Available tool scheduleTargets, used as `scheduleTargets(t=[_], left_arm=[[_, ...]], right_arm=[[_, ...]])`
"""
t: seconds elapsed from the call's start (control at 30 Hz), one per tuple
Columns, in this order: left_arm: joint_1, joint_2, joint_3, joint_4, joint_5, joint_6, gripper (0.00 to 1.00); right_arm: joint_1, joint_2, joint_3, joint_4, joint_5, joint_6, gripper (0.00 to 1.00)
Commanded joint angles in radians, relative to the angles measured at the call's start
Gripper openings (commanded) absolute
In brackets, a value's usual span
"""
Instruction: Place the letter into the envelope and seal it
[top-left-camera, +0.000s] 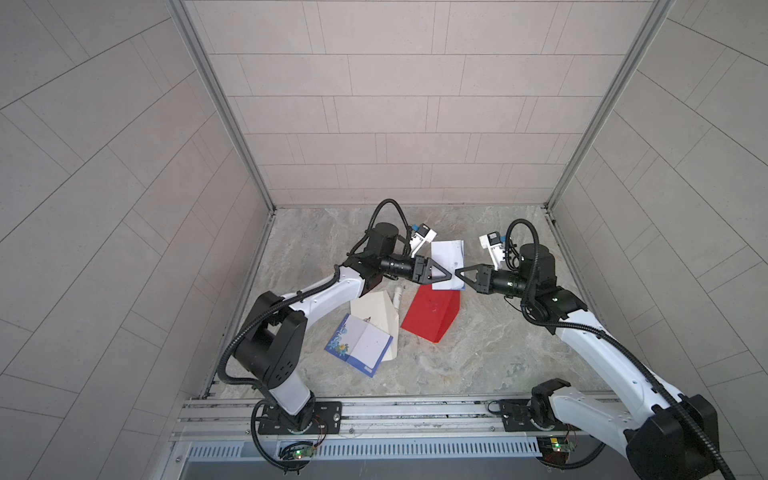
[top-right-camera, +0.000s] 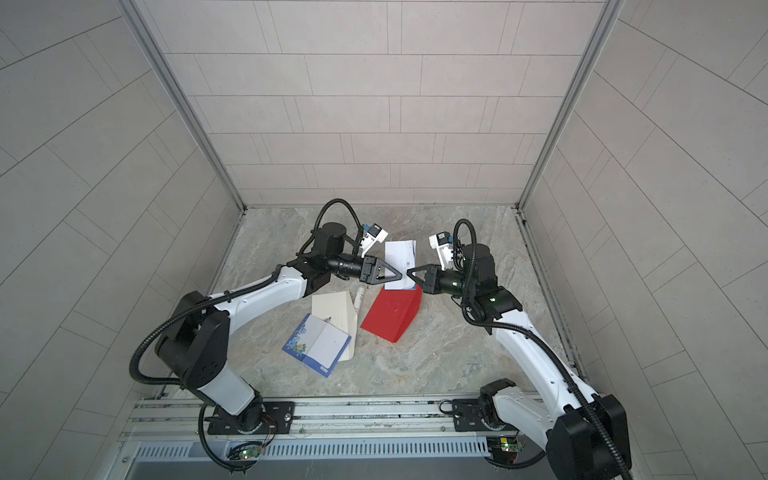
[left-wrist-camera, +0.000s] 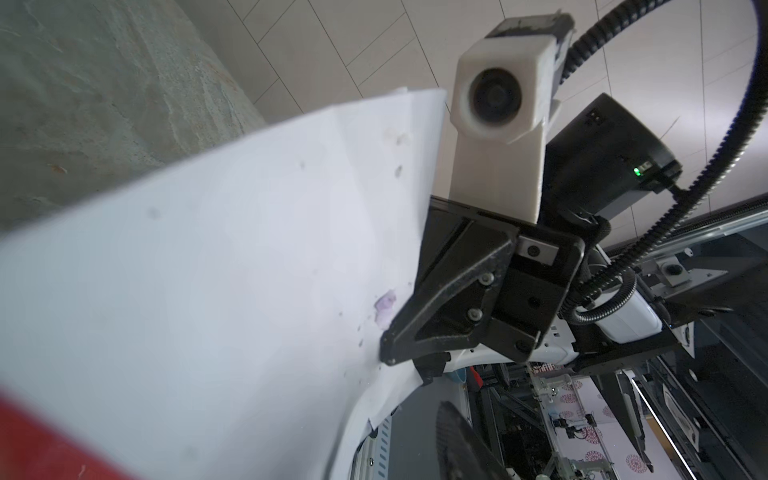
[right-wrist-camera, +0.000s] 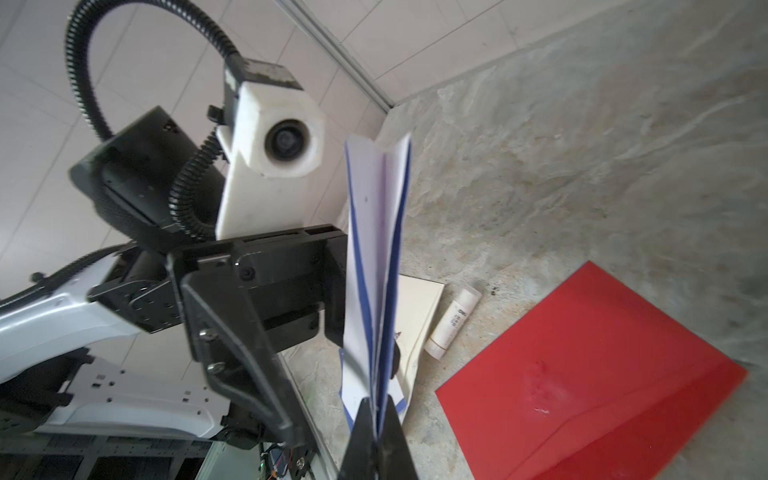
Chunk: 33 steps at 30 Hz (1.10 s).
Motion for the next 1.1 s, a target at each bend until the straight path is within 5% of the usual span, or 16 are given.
scheduleTargets(t=[0.0,0.17,0.3,0.77,1.07], left_arm=[[0.029,0.020,-0.002,-0.090,-0.149,0.065,0.67],[0.045,0.068,0.006,-0.329,-0.526,0.166,0.73],[0.037,0.123,0.038,-0.447,-0.611,0.195,0.74],[-0.045,0.200,0.092,-0.615,-0.654,0.285,0.75],[-0.058,0.251,0.112,-0.635,-0.637,0.302,0.75]], right_arm=[[0.013,-0.005,-0.029,-0.116,0.191,-0.037,0.00],[0.043,-0.045,-0.139,-0.193,0.293,-0.008,0.00],[0.080,-0.086,-0.195,-0.298,0.325,-0.039,0.00],[0.099,-0.042,-0.281,-0.322,0.281,-0.039,0.00],[0.093,0.105,-0.190,-0.333,0.305,-0.039,0.00]])
